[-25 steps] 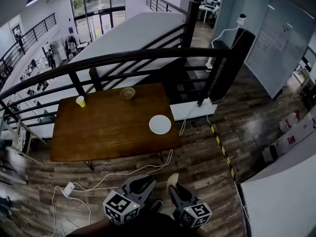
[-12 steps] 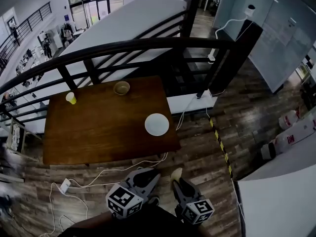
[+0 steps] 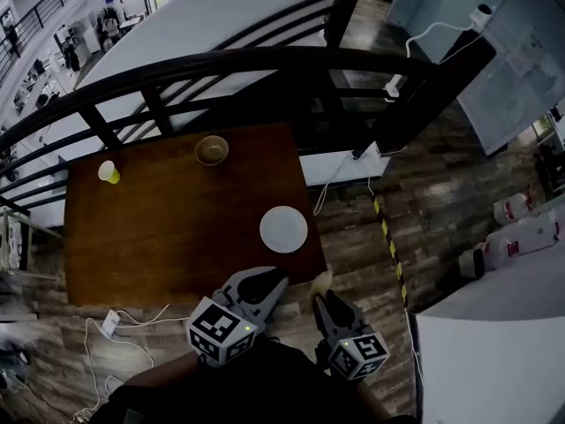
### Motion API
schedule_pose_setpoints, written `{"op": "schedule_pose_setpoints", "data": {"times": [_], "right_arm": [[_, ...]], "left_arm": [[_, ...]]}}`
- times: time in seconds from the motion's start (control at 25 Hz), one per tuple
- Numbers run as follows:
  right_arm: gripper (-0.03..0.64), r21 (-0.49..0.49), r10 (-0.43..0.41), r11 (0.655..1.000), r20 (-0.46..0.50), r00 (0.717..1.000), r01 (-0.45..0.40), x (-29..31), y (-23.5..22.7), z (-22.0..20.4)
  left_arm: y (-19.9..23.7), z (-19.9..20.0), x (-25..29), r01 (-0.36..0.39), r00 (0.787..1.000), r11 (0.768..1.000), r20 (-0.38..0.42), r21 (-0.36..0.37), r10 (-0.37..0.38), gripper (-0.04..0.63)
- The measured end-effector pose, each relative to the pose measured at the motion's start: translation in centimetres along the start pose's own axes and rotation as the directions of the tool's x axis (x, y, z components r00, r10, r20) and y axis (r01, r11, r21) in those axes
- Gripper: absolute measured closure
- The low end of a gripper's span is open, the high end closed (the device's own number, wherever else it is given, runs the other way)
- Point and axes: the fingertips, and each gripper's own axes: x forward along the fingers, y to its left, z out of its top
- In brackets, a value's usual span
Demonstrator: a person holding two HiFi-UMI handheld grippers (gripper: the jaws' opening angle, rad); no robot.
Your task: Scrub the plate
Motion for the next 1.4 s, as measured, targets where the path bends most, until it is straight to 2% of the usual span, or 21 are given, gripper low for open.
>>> {"op": "schedule_pose_setpoints", "data": {"times": [0.2, 0.36, 0.56, 0.72, 0.96, 1.08, 1.24, 1.4], "right_arm": [[0.508, 0.032, -0.037, 0.999, -0.003, 0.999, 0.037, 4.6, -1.3, 2.1], [0.508, 0.090, -0.038, 0.995, -0.018, 0.999, 0.040, 9.0, -3.1, 3.0], [0.508, 0.118, -0.023, 0.992, -0.079, 0.997, 0.033, 14.0, -5.7, 2.4], [0.508, 0.137, 0.025, 0.991, -0.131, 0.991, -0.007, 17.5, -7.8, 1.9], [0.508, 0.105, 0.092, 0.992, -0.237, 0.967, -0.069, 23.1, -10.1, 0.1], [0.508, 0.097, 0.116, 0.991, -0.272, 0.955, -0.093, 25.5, -10.4, -0.9], [0.508, 0.086, 0.148, 0.988, -0.318, 0.936, -0.127, 28.3, -9.8, -2.4], [0.508, 0.070, 0.187, 0.982, -0.376, 0.907, -0.174, 30.7, -8.6, -4.3]], "left_arm": [[5.1, 0.0, 0.6, -0.037, 0.999, 0.999, -0.023, -0.038, 0.036, 0.534], [9.7, -0.9, 2.0, -0.097, 0.995, 0.992, -0.043, -0.084, 0.093, 0.534], [14.8, -3.2, 3.7, -0.175, 0.983, 0.969, -0.081, -0.175, 0.163, 0.534], [17.8, -5.5, 5.5, -0.251, 0.964, 0.949, -0.136, -0.190, 0.228, 0.534], [22.4, -9.9, 7.4, -0.354, 0.929, 0.888, -0.215, -0.292, 0.300, 0.534], [23.6, -12.8, 8.8, -0.353, 0.924, 0.871, -0.273, -0.342, 0.267, 0.532], [24.4, -16.1, 10.7, -0.334, 0.929, 0.815, -0.311, -0.474, 0.200, 0.525], [24.8, -18.4, 12.2, -0.347, 0.921, 0.773, -0.348, -0.532, 0.174, 0.490]]}}
